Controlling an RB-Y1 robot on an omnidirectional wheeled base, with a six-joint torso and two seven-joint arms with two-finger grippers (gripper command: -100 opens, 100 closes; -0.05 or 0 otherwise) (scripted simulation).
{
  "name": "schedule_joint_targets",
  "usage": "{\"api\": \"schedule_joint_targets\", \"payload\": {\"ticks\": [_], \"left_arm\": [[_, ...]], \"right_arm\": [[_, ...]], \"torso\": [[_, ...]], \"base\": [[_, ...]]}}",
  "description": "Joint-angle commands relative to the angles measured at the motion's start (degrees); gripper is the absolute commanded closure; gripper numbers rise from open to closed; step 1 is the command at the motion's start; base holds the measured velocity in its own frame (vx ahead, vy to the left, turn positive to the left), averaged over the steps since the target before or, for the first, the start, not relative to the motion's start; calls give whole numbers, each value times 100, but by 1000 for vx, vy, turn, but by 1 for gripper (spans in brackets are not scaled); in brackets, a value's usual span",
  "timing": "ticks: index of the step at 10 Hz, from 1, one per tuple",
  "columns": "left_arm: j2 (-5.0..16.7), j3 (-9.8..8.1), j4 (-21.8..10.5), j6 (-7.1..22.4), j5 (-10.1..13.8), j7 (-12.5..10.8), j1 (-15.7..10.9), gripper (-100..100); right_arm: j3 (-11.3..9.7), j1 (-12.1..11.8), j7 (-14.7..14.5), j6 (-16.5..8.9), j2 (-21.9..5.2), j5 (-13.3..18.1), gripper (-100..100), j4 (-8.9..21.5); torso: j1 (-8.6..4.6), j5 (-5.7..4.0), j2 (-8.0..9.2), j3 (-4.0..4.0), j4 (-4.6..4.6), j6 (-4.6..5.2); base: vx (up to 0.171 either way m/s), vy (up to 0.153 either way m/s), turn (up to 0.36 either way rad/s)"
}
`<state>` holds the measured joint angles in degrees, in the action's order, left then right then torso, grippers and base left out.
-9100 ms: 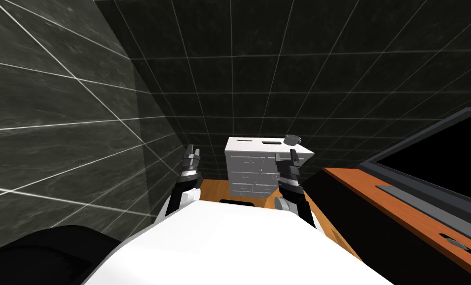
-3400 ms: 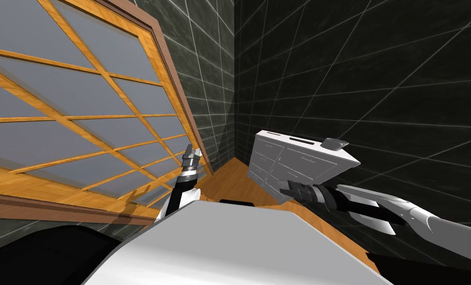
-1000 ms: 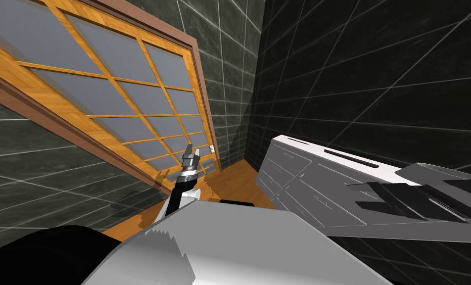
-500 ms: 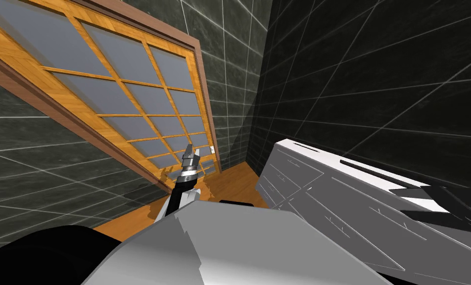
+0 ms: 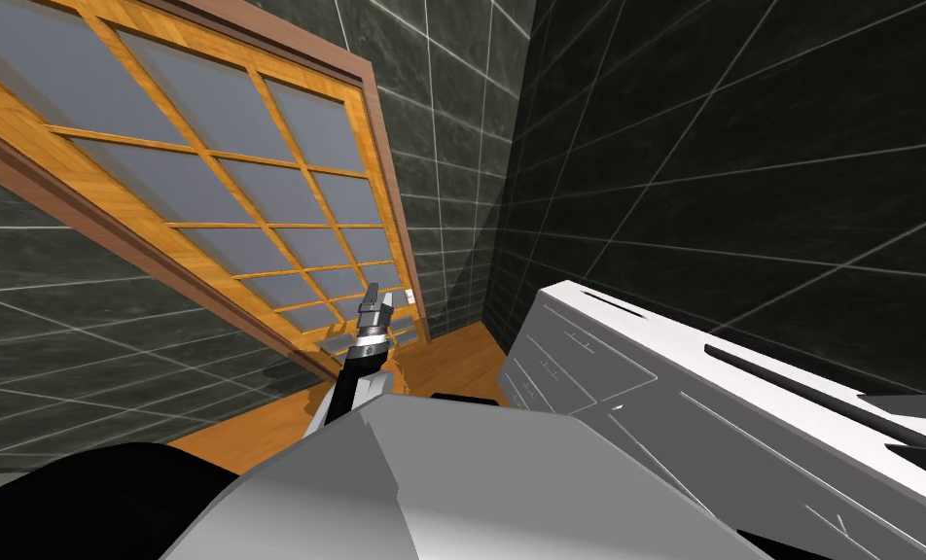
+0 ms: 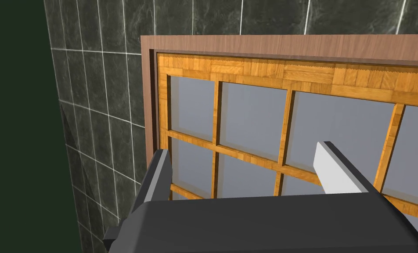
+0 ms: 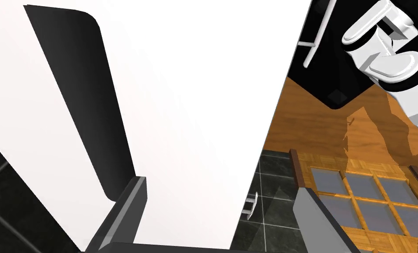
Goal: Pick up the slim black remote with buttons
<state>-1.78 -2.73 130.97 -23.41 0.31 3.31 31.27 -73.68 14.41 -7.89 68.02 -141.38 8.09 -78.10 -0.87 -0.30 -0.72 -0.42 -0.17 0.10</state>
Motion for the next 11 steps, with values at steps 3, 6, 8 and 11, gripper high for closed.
{"api": "schedule_joint_targets", "payload": {"ticks": [3, 6, 8, 11], "left_arm": [[0, 0, 0, 0, 0, 0, 1, 0], [-2, 2, 0, 0, 0, 0, -1, 0], [-3, 2, 0, 0, 0, 0, -1, 0], [-2, 2, 0, 0, 0, 0, -1, 0]], "right_arm": [[-268, 33, 72, -47, -8, 114, -100, -50], [-175, -9, 58, -155, 169, 116, -100, 51], [-146, -27, 64, -160, 222, 124, -100, 89], [-138, -29, 67, -178, 229, 126, 100, 101]], "torso": [[-6, -4, -13, -7, -2, 0], [66, 15, 35, 21, 9, 2], [95, 22, 58, 35, 15, 3], [86, 18, 54, 32, 14, 4]], "base": [[144, -197, 84], [14, -20, 0], [-25, 40, -15], [0, 0, 0]]}}
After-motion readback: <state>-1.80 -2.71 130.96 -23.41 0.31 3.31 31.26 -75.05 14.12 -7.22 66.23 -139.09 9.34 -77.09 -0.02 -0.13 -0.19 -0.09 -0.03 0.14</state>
